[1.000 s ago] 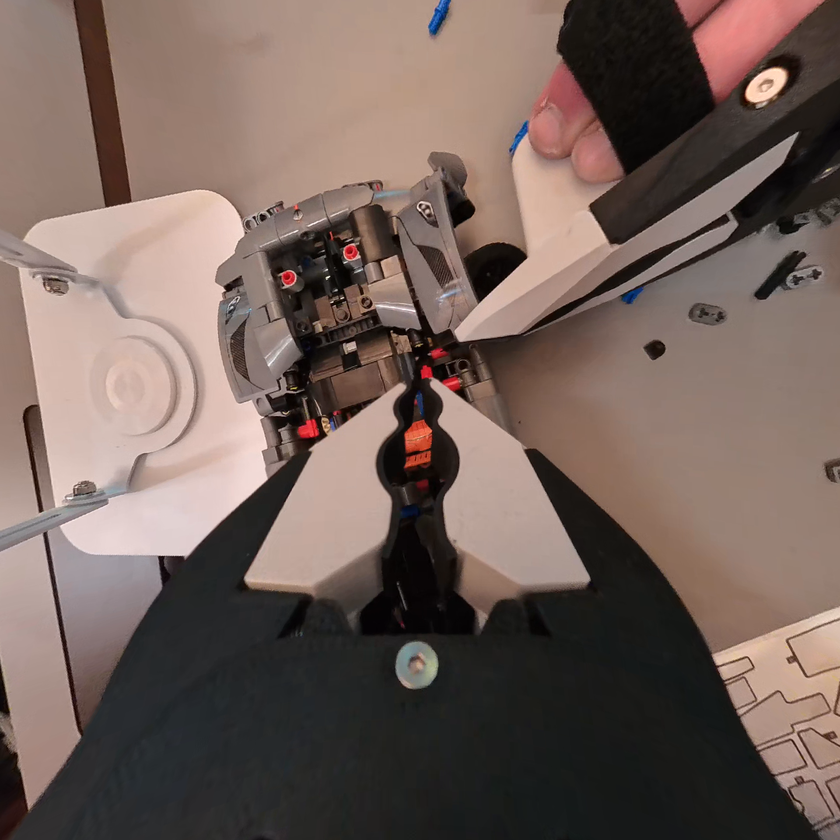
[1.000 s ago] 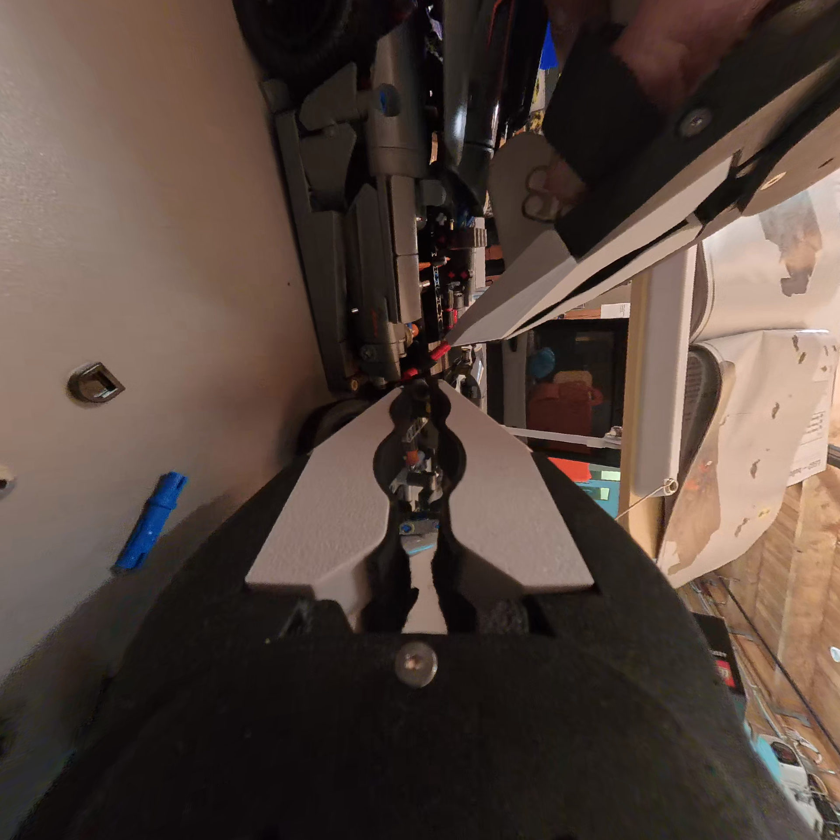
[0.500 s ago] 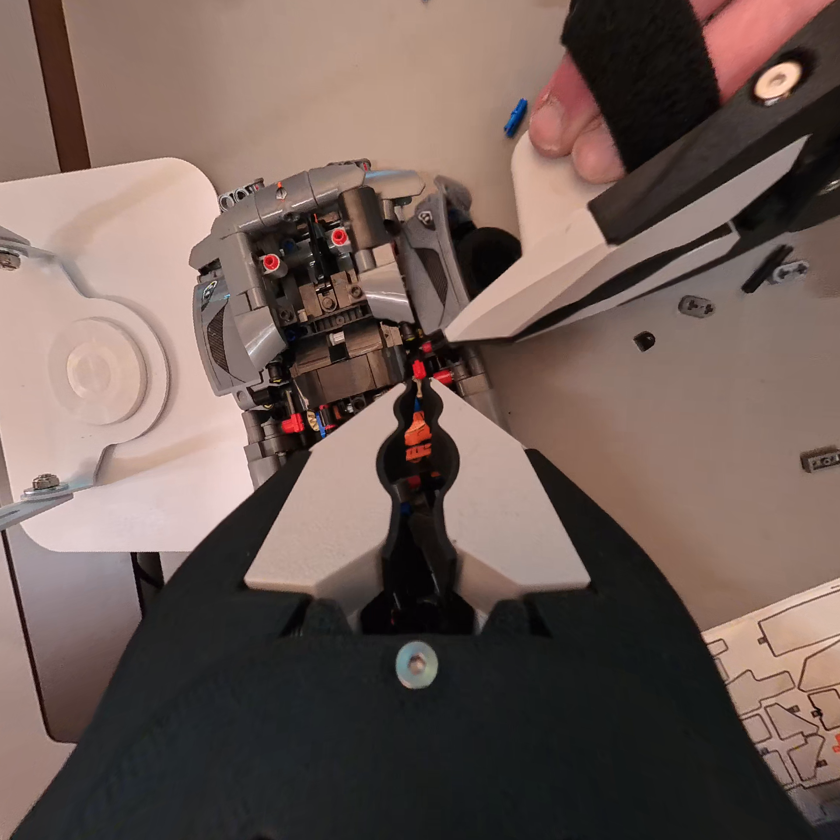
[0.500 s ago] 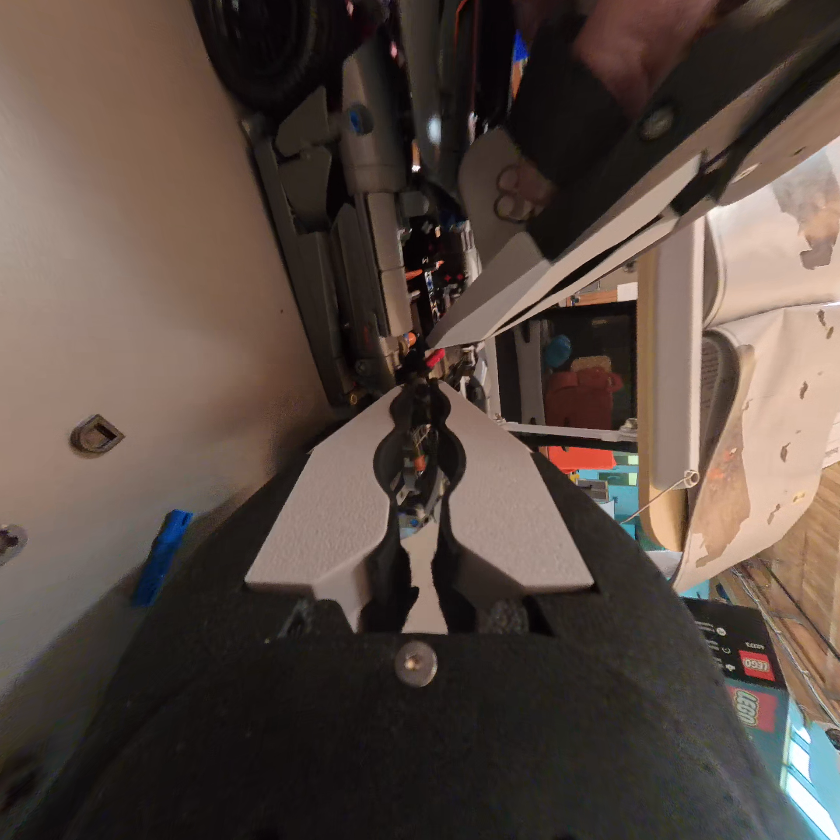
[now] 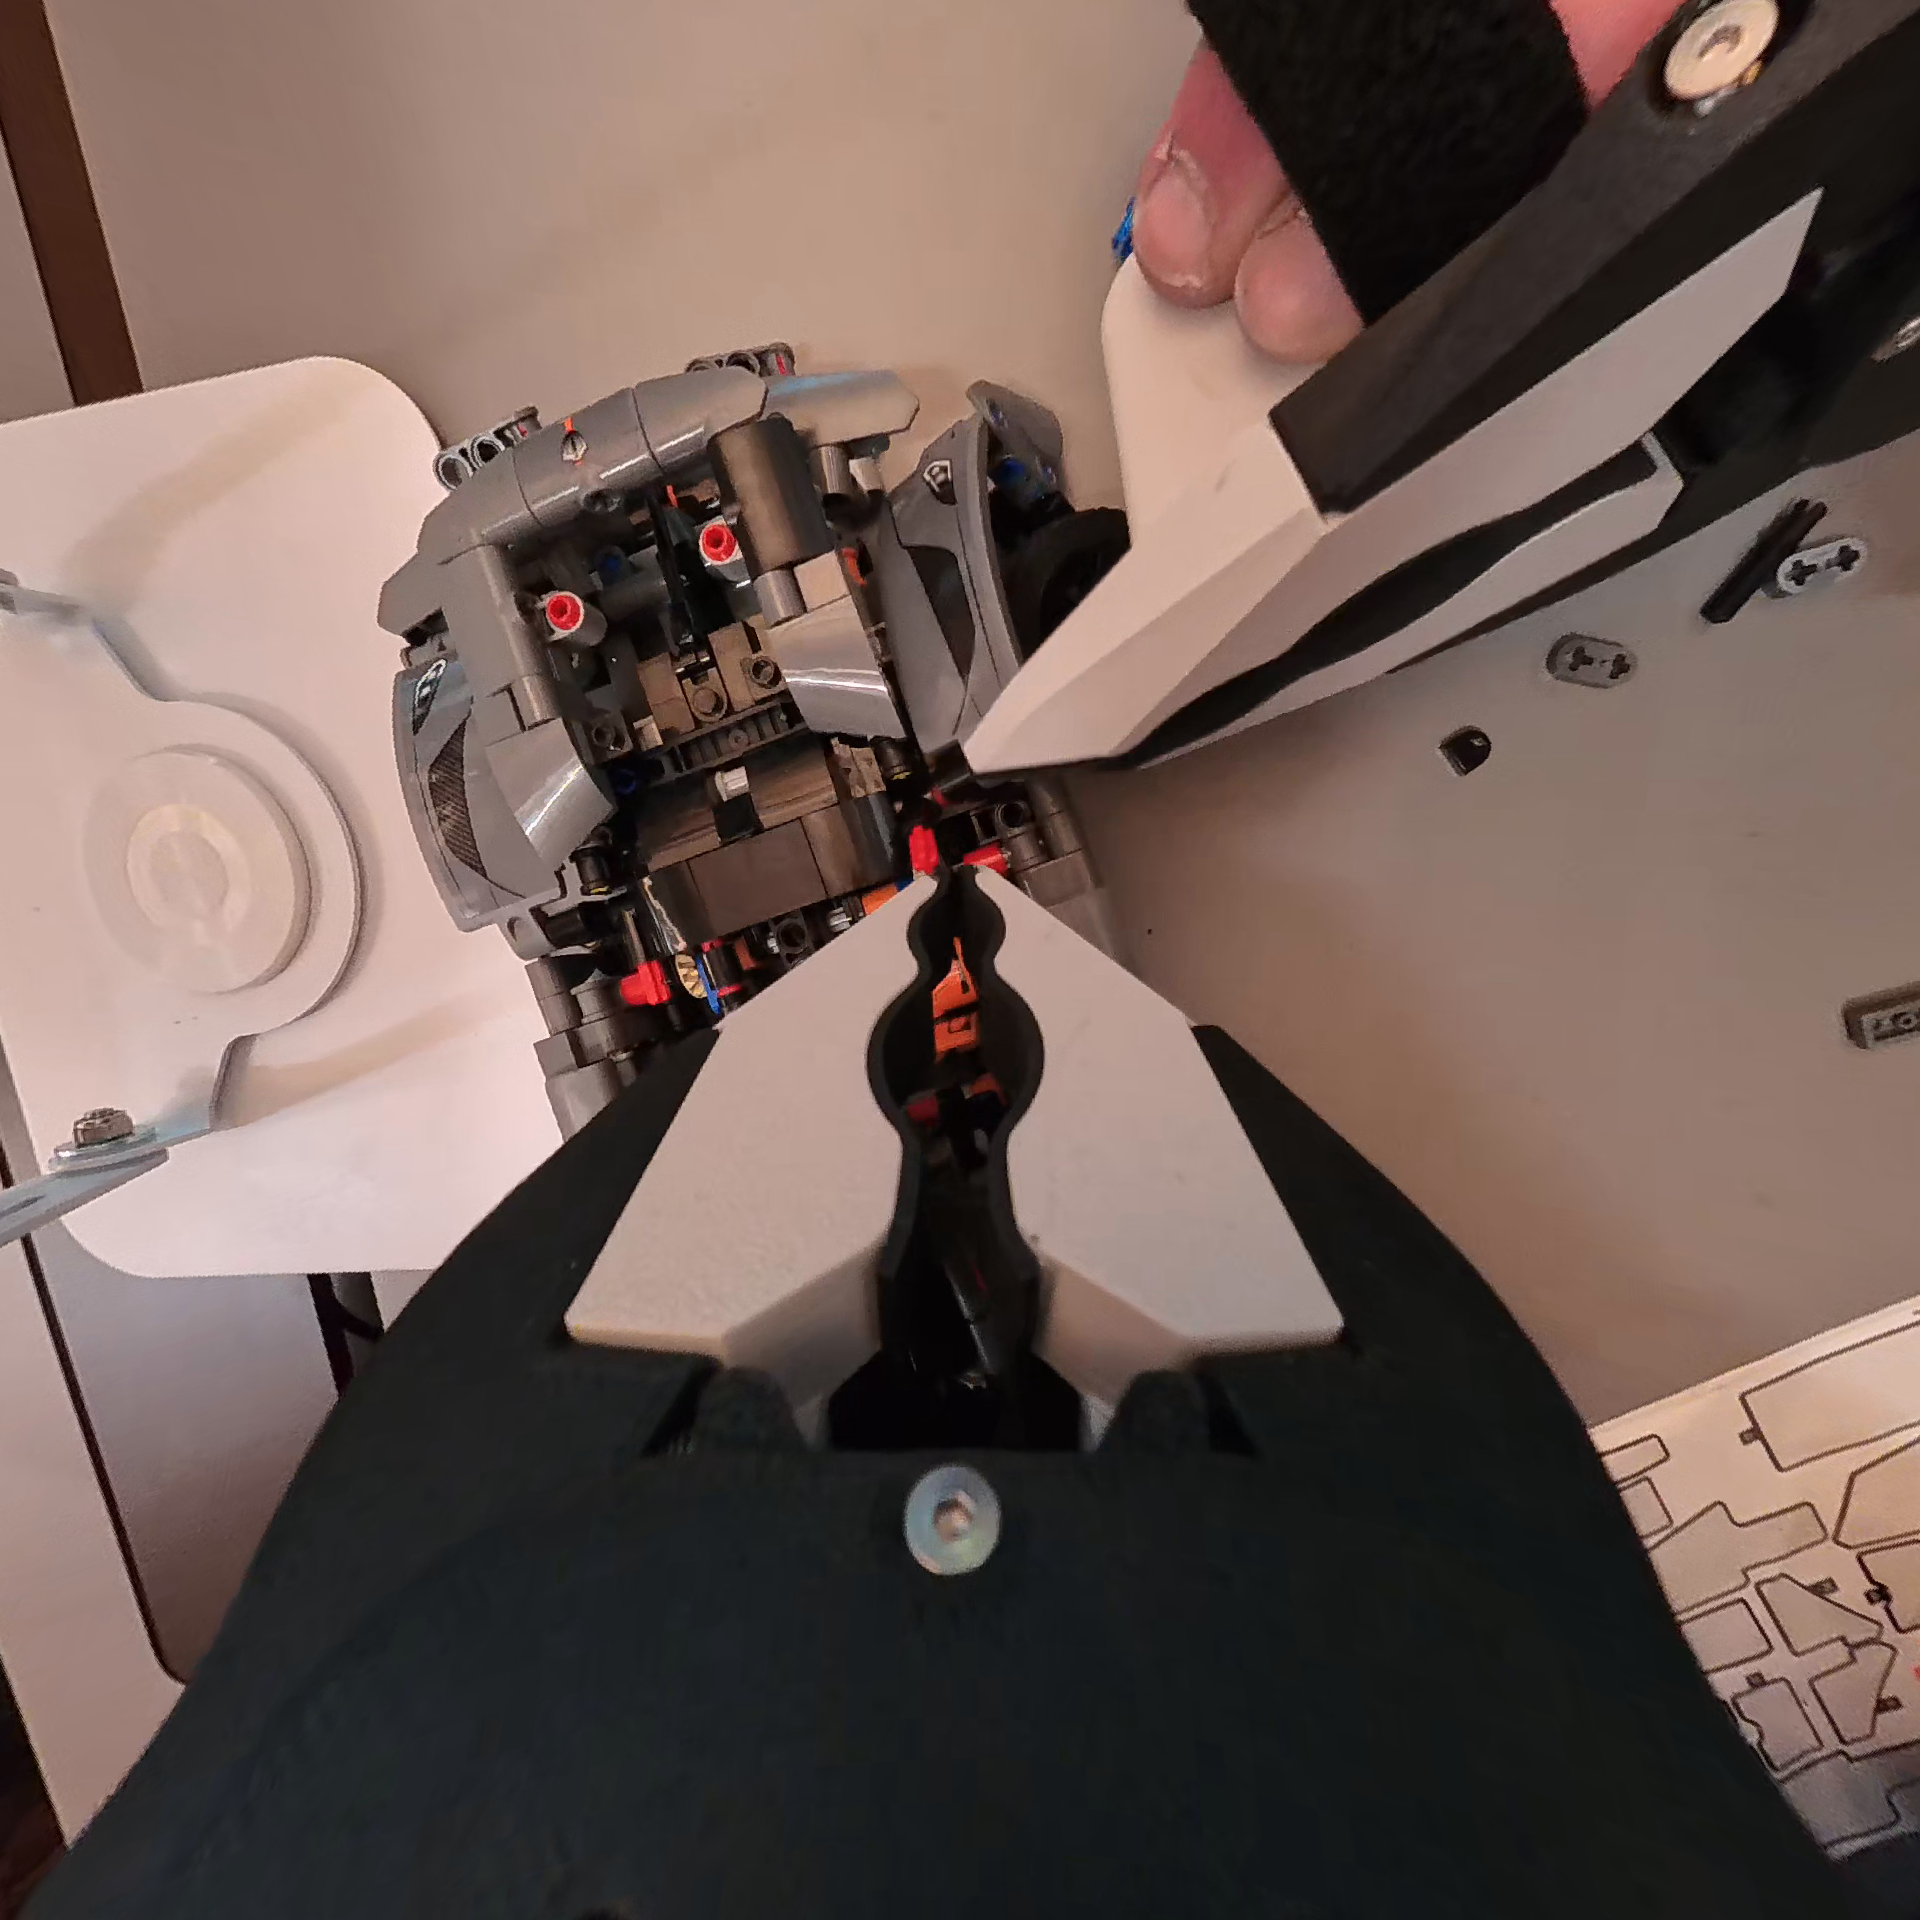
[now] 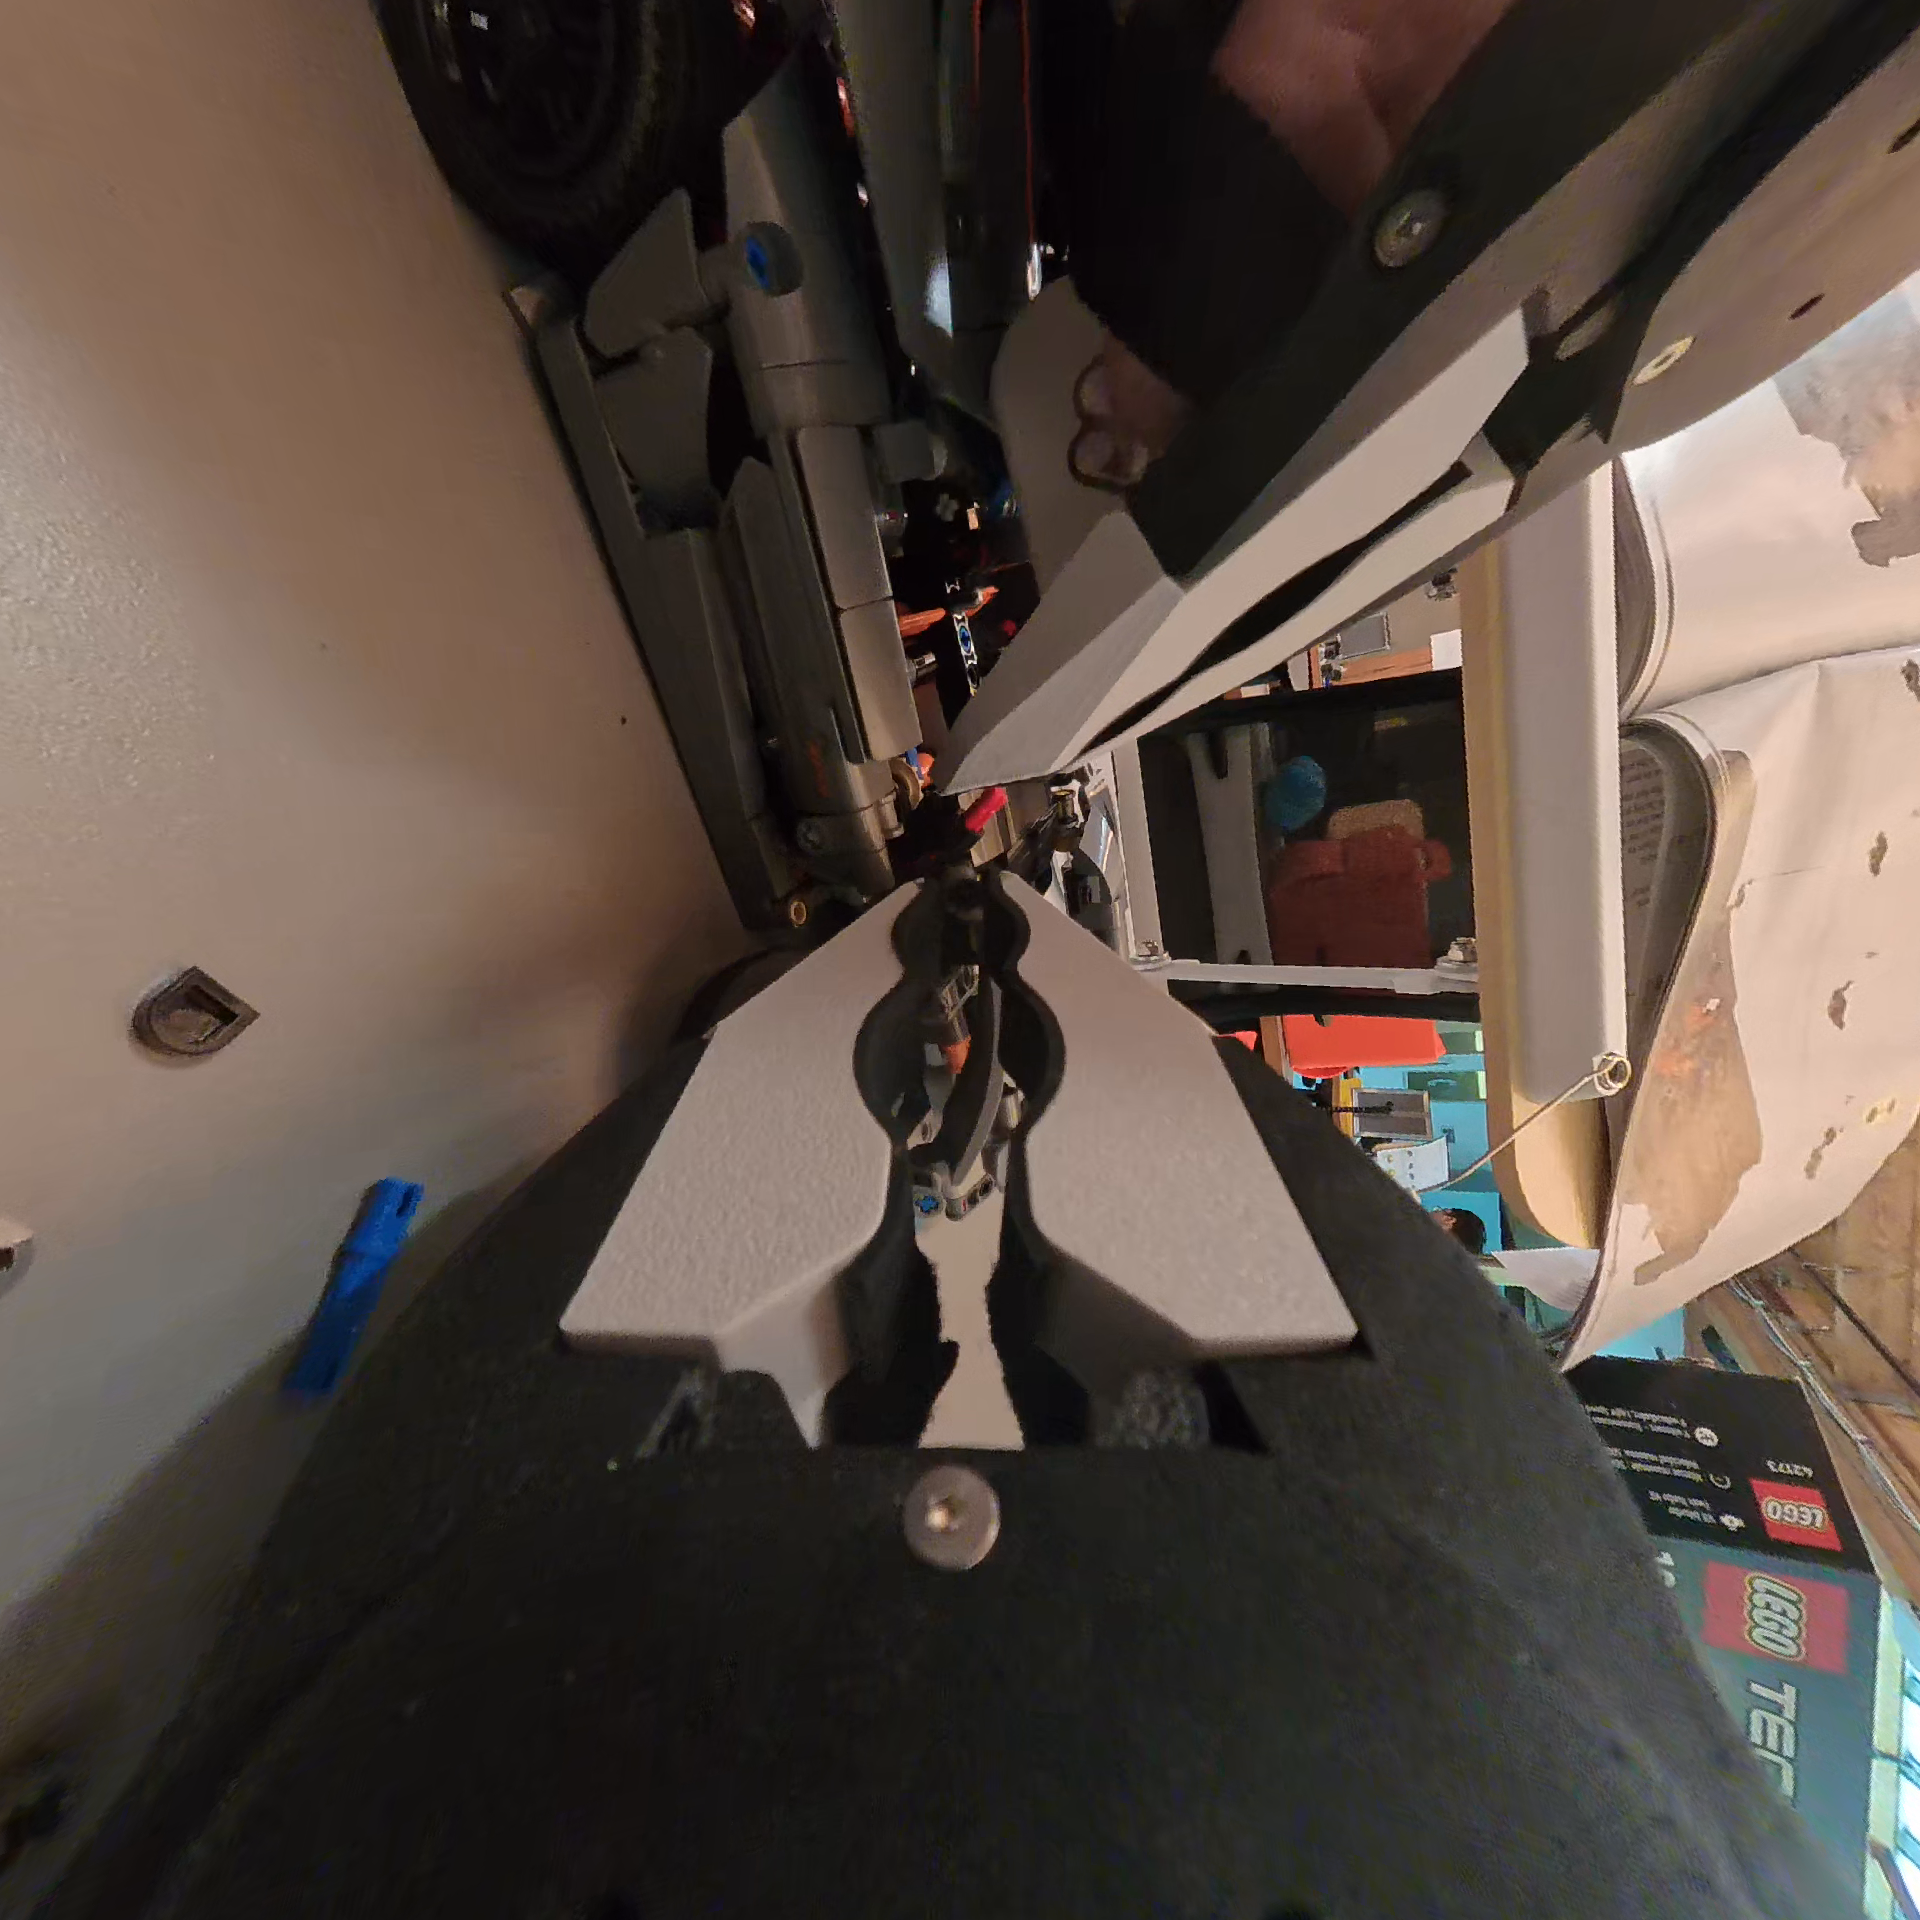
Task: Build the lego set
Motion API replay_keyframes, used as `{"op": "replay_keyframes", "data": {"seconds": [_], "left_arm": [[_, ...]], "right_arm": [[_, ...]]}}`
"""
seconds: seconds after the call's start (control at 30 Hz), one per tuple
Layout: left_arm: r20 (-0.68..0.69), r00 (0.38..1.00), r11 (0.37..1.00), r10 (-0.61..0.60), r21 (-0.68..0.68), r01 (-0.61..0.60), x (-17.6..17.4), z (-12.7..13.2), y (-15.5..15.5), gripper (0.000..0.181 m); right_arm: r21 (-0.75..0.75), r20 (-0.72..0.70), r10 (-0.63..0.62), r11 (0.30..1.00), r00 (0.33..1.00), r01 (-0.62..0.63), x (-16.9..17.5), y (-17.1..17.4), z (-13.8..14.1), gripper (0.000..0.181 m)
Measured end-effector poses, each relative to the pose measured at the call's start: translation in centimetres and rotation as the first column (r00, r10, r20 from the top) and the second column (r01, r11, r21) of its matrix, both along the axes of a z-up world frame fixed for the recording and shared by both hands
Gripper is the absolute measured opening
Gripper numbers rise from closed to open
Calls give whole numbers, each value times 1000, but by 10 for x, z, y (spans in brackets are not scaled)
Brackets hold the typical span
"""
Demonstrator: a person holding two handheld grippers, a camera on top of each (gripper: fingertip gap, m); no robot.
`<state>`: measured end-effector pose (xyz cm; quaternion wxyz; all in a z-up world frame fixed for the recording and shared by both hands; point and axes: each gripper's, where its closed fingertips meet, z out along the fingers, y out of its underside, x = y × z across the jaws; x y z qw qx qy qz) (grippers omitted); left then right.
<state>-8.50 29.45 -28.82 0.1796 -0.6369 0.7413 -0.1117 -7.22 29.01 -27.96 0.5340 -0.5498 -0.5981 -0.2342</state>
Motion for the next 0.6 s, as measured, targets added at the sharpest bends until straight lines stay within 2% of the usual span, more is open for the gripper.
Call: {"op": "replay_keyframes", "data": {"seconds": [0.6], "left_arm": [[10, 1000, 1000, 9, -8, -8, 2, 0, 1, 0]], "right_arm": [[17, 9, -19, 1000, 1000, 19, 1, 2, -1, 8]]}}
